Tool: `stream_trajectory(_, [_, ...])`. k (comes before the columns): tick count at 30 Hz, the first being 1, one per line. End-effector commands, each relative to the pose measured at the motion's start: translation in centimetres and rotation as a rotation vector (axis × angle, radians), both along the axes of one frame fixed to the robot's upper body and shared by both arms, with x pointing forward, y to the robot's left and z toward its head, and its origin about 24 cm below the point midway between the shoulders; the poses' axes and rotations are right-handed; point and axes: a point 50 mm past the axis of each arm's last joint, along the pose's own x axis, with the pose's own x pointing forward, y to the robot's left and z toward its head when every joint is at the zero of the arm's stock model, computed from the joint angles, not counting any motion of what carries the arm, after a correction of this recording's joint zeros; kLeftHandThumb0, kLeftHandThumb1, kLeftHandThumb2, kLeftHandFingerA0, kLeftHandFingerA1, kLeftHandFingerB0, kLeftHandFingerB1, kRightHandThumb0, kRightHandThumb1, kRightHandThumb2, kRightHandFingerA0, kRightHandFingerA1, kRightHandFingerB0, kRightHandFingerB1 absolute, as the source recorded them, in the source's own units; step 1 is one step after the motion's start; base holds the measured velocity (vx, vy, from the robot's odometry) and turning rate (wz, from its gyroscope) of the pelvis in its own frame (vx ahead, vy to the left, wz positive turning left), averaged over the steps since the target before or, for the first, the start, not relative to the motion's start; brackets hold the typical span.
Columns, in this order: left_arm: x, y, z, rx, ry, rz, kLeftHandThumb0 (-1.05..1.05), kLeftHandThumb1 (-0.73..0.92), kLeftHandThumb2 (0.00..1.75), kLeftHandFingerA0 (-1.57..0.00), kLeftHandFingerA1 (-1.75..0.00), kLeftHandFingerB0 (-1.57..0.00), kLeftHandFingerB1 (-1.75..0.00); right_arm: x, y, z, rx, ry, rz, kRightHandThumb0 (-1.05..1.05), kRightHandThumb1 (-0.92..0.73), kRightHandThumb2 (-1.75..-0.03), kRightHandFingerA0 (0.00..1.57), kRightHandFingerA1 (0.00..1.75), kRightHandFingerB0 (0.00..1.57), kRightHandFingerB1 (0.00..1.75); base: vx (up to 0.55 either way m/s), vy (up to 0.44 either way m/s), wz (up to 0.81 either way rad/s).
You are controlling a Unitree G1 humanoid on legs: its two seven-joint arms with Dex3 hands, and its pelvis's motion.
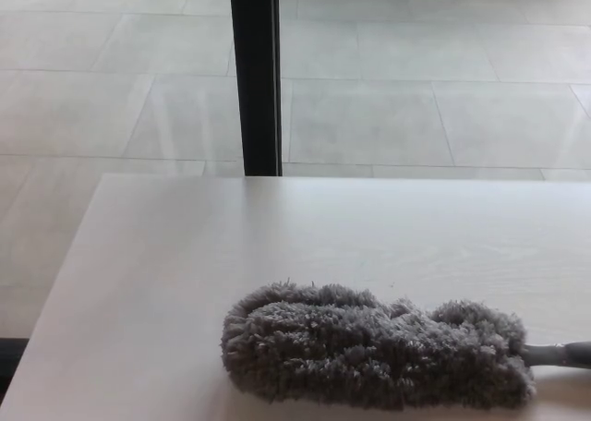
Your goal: The robot uses its right hand to pick up the duster kept in the middle of the desk and use it to wipe the desk by swiping its surface twice
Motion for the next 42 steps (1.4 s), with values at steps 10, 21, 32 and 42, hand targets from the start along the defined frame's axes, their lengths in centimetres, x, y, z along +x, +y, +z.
stream_trajectory(10, [1.2, 0.9, 0.9, -0.008, -0.067, 0.017, -0.56, 0.65, 0.59, -0.65, -0.64, -0.54, -0.48, 11.1, -7.1, 10.2, -0.147, -0.729, -0.299, -1.01, -0.64, -1.05, 1.12, 1.4, 0.02, 0.65, 0.0, 0.0, 0.0])
stream_trajectory(21, [1.2, 0.8, 0.8, -0.016, -0.061, 0.014, -0.56, 0.65, 0.59, -0.66, -0.65, -0.55, -0.47, 25.2, 2.6, 18.3, -0.108, -1.113, 0.468, -0.84, -0.71, -0.62, 0.48, 0.63, 0.26, 0.39, 0.0, 0.0, 0.0])
stream_trajectory(32, [1.4, 0.9, 0.9, -0.02, -0.074, 0.014, -0.58, 0.65, 0.6, -0.68, -0.72, -0.55, -0.5, 27.8, 15.3, 17.1, -0.016, -1.006, 1.065, -0.83, -0.68, -0.61, 0.45, 0.47, 0.31, 0.33, 0.0, 0.0, 0.0])
stream_trajectory(42, [1.8, 1.2, 1.2, 0.006, -0.049, -0.028, -0.57, 0.66, 0.6, -0.6, -0.64, -0.6, -0.5, 27.1, 21.6, 14.2, -0.097, -0.783, 1.485, -0.67, -0.67, -0.61, 0.37, 0.56, 0.28, 0.32, 0.0, 0.0, 0.0])
